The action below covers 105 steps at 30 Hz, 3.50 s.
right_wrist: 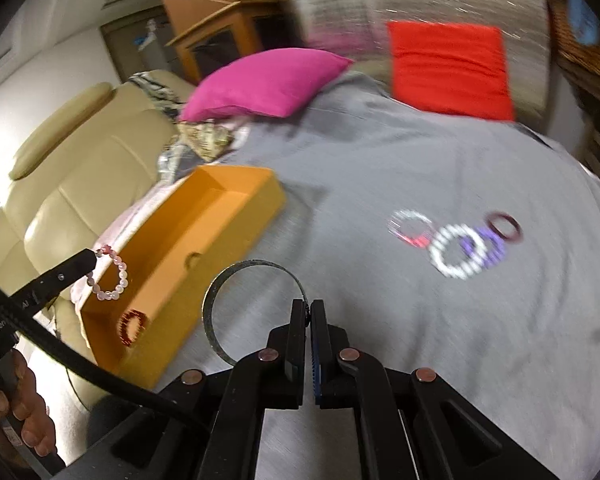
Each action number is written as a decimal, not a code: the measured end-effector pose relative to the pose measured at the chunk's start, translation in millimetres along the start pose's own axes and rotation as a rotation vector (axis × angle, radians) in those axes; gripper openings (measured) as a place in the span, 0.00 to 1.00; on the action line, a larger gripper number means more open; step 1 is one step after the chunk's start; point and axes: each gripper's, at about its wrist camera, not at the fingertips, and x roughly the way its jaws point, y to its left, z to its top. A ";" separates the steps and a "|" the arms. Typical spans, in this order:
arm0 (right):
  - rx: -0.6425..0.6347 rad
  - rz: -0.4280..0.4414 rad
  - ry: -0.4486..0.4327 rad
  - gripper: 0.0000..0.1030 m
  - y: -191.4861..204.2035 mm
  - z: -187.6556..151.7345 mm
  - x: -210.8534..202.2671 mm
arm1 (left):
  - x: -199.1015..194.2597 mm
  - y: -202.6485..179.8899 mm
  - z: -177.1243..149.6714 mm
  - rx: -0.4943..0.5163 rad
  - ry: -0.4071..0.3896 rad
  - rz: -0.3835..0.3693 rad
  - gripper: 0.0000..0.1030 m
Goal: Organize jewelry
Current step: 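Carry the pink bracelet and metal bangle into the orange box and release both, then move both open tools back toward the remaining bracelets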
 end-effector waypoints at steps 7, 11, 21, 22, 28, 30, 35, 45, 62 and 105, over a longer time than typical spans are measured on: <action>-0.100 0.043 0.013 0.02 55.8 42.1 42.9 | 17.7 39.7 16.8 -0.052 0.013 0.088 0.07; -0.152 0.033 0.063 0.02 79.8 59.9 84.0 | 39.8 52.5 19.9 -0.061 0.044 0.127 0.07; -0.197 -0.015 0.162 0.02 99.2 85.5 159.4 | 83.7 78.8 17.5 -0.088 0.124 0.191 0.07; -0.197 -0.018 0.172 0.02 99.8 86.8 165.2 | 88.1 80.3 17.5 -0.089 0.131 0.194 0.07; -0.219 -0.033 0.212 0.02 107.5 90.0 190.5 | 107.2 88.3 16.7 -0.097 0.168 0.206 0.07; -0.223 -0.035 0.220 0.03 110.2 90.7 196.1 | 110.2 89.9 16.5 -0.100 0.174 0.209 0.07; -0.241 -0.046 0.235 0.03 117.2 91.6 207.3 | 115.5 92.6 15.4 -0.099 0.188 0.221 0.07; -0.252 -0.066 0.258 0.03 120.7 91.5 220.7 | 119.9 98.2 15.9 -0.096 0.201 0.241 0.07; -0.234 -0.099 0.236 0.07 114.4 91.7 216.3 | 122.9 108.1 16.5 -0.124 0.242 0.254 0.09; 0.381 -0.251 0.033 0.58 -214.0 -71.7 -13.1 | 79.0 -120.3 -62.1 0.195 0.268 0.031 0.65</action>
